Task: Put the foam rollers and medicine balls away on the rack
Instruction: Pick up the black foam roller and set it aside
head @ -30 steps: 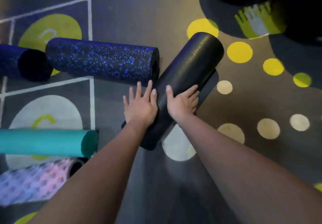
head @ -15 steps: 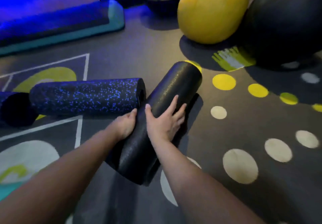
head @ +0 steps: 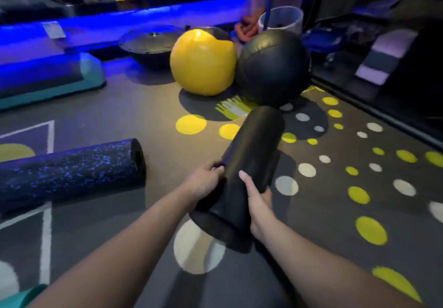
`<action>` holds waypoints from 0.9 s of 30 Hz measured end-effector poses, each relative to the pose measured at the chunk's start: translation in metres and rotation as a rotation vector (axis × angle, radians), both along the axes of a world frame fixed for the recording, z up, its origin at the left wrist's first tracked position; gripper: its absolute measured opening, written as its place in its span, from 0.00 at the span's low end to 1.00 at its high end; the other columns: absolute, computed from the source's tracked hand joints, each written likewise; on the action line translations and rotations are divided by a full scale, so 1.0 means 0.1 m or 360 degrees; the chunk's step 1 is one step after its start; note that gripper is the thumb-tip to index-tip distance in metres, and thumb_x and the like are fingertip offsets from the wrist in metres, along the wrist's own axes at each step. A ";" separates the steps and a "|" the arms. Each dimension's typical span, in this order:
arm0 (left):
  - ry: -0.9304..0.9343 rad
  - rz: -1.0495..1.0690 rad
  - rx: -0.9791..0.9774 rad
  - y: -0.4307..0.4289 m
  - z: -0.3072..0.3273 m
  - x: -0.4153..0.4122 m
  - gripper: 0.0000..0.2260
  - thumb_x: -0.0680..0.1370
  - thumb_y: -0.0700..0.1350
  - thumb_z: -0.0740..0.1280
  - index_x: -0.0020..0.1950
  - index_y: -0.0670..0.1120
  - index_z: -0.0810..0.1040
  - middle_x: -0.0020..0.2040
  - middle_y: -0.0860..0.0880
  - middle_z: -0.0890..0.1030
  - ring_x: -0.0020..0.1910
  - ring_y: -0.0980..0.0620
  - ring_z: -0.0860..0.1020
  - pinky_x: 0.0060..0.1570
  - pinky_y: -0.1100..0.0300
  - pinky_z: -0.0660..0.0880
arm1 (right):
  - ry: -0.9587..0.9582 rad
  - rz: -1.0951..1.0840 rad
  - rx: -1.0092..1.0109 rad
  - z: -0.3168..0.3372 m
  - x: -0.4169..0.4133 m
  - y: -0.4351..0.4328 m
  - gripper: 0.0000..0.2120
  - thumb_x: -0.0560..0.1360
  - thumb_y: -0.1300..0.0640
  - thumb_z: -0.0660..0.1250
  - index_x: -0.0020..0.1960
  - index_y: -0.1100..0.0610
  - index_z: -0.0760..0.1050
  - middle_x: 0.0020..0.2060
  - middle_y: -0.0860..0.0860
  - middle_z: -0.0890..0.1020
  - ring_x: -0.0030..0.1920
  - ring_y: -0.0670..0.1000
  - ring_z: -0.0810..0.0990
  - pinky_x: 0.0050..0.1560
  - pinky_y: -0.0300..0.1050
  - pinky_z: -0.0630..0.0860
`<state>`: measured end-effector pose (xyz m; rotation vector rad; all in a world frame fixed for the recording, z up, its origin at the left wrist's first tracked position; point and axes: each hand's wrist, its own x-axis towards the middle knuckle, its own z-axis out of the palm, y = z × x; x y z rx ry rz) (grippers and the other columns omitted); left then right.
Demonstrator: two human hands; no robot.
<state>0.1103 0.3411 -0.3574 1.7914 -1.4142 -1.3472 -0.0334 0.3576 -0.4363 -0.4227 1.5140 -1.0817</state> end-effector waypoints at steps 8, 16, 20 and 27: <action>0.0259 -0.0276 0.0162 0.00 -0.09 -1.19 0.10 0.84 0.52 0.61 0.63 0.55 0.79 0.56 0.50 0.81 0.48 0.50 0.79 0.44 0.57 0.75 | 0.0340 -0.0509 -0.0062 0.42 -1.72 -0.10 0.68 0.48 0.23 0.77 0.80 0.48 0.55 0.69 0.48 0.76 0.68 0.57 0.75 0.70 0.56 0.72; 0.0526 -0.0458 0.0387 0.33 -0.55 -1.66 0.20 0.81 0.37 0.65 0.72 0.49 0.74 0.68 0.51 0.78 0.65 0.49 0.77 0.60 0.53 0.78 | 0.1187 -0.0322 0.0475 0.18 -2.30 0.07 0.42 0.78 0.34 0.61 0.81 0.59 0.51 0.74 0.66 0.65 0.71 0.68 0.69 0.70 0.61 0.66; 0.0490 -0.0289 0.0294 0.28 -0.43 -1.40 0.19 0.82 0.35 0.62 0.73 0.46 0.72 0.68 0.51 0.77 0.65 0.49 0.76 0.53 0.54 0.77 | 0.2041 0.0063 0.0342 0.36 -2.07 0.04 0.32 0.82 0.46 0.62 0.80 0.56 0.56 0.80 0.62 0.55 0.78 0.65 0.58 0.76 0.62 0.59; 0.0120 0.0349 0.0016 0.24 -0.30 0.07 0.15 0.82 0.38 0.59 0.67 0.45 0.76 0.60 0.43 0.81 0.49 0.47 0.80 0.41 0.58 0.74 | 0.2376 0.0809 -0.0777 0.18 -0.37 0.01 0.22 0.76 0.61 0.68 0.70 0.57 0.74 0.76 0.58 0.67 0.75 0.62 0.65 0.74 0.61 0.61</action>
